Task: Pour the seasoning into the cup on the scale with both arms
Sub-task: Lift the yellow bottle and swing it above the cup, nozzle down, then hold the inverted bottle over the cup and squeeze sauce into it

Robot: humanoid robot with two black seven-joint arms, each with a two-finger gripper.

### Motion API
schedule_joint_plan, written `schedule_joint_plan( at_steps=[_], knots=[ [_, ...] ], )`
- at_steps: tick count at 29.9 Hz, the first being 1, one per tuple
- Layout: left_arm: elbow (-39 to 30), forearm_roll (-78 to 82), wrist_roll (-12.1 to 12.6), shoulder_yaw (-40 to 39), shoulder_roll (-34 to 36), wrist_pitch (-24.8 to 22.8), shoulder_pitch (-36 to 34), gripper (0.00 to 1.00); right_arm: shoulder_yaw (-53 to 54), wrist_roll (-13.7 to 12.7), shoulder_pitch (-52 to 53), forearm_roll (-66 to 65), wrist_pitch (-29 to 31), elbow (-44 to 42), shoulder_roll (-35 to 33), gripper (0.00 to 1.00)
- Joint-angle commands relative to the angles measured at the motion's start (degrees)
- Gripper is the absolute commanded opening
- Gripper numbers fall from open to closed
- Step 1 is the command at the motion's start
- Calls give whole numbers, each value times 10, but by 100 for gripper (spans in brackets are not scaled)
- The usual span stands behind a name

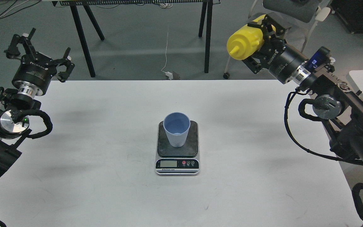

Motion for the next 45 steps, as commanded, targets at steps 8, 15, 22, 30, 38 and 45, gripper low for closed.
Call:
schedule_joint_plan(
  at_steps=[8, 15, 22, 30, 38, 45],
  knots=[
    [0, 0, -2, -14, 0, 0, 13, 100, -140, 49, 73, -332, -115, 9, 82, 49],
    [0, 1, -2, -13, 0, 0, 14, 100, -200, 59, 82, -467, -213, -19, 137, 47],
    [0, 2, -1, -13, 0, 0, 13, 100, -251, 75, 82, -561, -276, -33, 132, 46],
    [0, 4, -2, -13, -2, 0, 13, 100, -292, 76, 80, -617, -350, -91, 148, 46],
    [0, 4, -2, -13, 0, 0, 13, 100, -294, 76, 78, -616, -358, -92, 160, 46],
    [-1, 4, -2, -14, 3, 0, 13, 100, -277, 78, 85, -548, -346, -59, 146, 46]
  ],
)
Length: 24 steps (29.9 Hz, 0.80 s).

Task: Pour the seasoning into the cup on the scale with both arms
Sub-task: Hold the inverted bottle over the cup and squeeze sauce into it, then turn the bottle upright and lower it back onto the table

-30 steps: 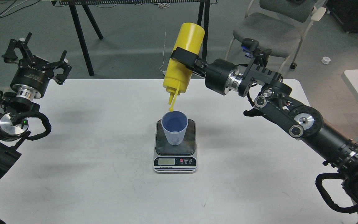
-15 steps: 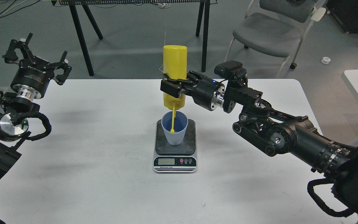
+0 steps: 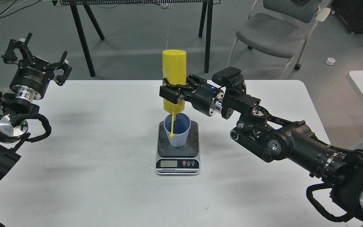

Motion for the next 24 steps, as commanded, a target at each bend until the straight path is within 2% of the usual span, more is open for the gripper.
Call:
schedule_joint_plan(
  at_steps=[1, 9, 15, 18, 24],
  knots=[
    [-1, 0, 0, 0, 2, 0, 0, 100, 14, 2, 3, 91, 23, 38, -27, 46],
    [-1, 0, 2, 0, 2, 0, -1, 100, 25, 1, -1, 404, 78, 136, -174, 46],
    [-1, 0, 4, 3, 1, 0, -1, 100, 25, -5, -12, 740, 145, 161, -254, 46],
    [-1, 0, 5, 4, 2, 0, -2, 100, 30, -5, -28, 858, 203, 152, -272, 46],
    [-1, 3, 5, 5, 4, 0, -1, 100, 89, -5, -130, 965, 276, 146, -278, 46]
  ],
)
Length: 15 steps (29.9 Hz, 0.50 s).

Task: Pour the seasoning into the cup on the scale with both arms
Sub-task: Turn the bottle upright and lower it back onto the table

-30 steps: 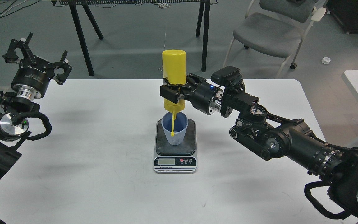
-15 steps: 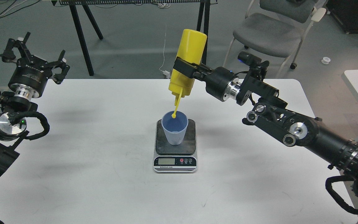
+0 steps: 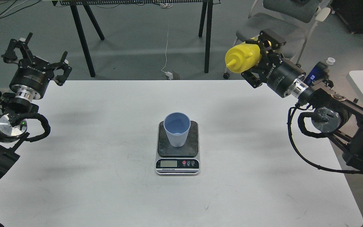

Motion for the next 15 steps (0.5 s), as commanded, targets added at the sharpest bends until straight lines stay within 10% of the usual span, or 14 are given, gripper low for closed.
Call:
schedule_joint_plan(
  at_steps=[1, 15],
  knots=[
    [-3, 1, 0, 1, 1, 0, 1, 100, 58, -3, -80, 71, 47, -2, 6, 46],
    [-11, 2, -5, 3, 6, 0, 13, 100, 203, -2, -308, 280, 115, -2, 81, 46]
  ],
)
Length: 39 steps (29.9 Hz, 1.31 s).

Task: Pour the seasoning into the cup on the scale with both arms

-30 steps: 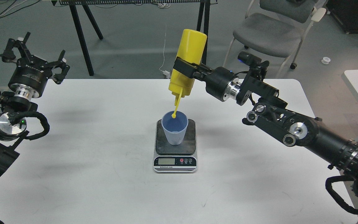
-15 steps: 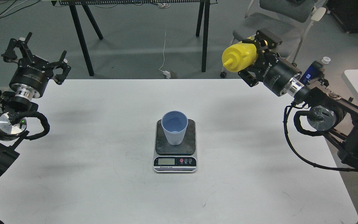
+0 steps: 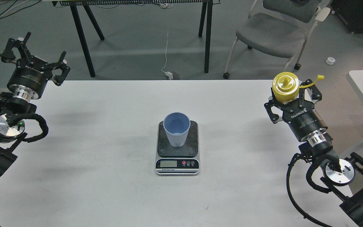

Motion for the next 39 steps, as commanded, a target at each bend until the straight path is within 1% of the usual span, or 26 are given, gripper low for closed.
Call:
schedule_joint_plan(
  at_steps=[1, 6, 10, 13, 18, 23, 26, 28, 30, 31, 32, 33, 36, 39],
  knots=[
    [-4, 1, -2, 0, -1, 0, 12, 100, 20, 0, -35, 19, 0, 0, 32, 46],
    [-5, 1, -2, 0, 1, 0, 12, 100, 24, 0, -46, 19, 0, -31, 78, 48],
    [-6, 1, -1, 0, 2, 0, 12, 100, 24, 7, -61, 20, 0, -47, 102, 48],
    [-6, 2, -1, 1, 2, 0, 12, 100, 24, 10, -73, 36, 0, -50, 106, 49],
    [-6, 2, -1, 3, 1, 0, 12, 100, 23, 10, -77, 38, 0, -87, 125, 50],
    [-20, 2, -2, 2, 2, 1, 12, 100, 23, 7, -74, 38, 0, -108, 127, 51],
    [-20, 2, -2, 2, 2, 2, 12, 100, 19, 5, -74, 38, 0, -111, 127, 54],
    [-20, 2, -2, 2, 2, 2, 12, 100, 16, 4, -75, 38, 0, -108, 127, 59],
    [-21, 2, -2, 2, 2, 2, 12, 100, 14, 4, -78, 39, 0, -103, 127, 67],
    [-21, 2, -2, 2, 2, 3, 12, 100, 14, 5, -80, 39, 0, -100, 128, 73],
    [-21, 2, -2, 2, 2, 3, 12, 100, 16, 5, -80, 39, 0, -96, 127, 81],
    [-21, 2, -2, 2, 2, 4, 12, 100, 17, 5, -81, 39, 0, -93, 125, 86],
    [-22, 2, -2, 2, 6, 6, 12, 100, 21, 6, -86, 38, 0, -95, 125, 93],
    [-23, 2, -2, 2, 6, 6, 12, 100, 24, 10, -90, 39, 0, -88, 119, 95]
  ],
)
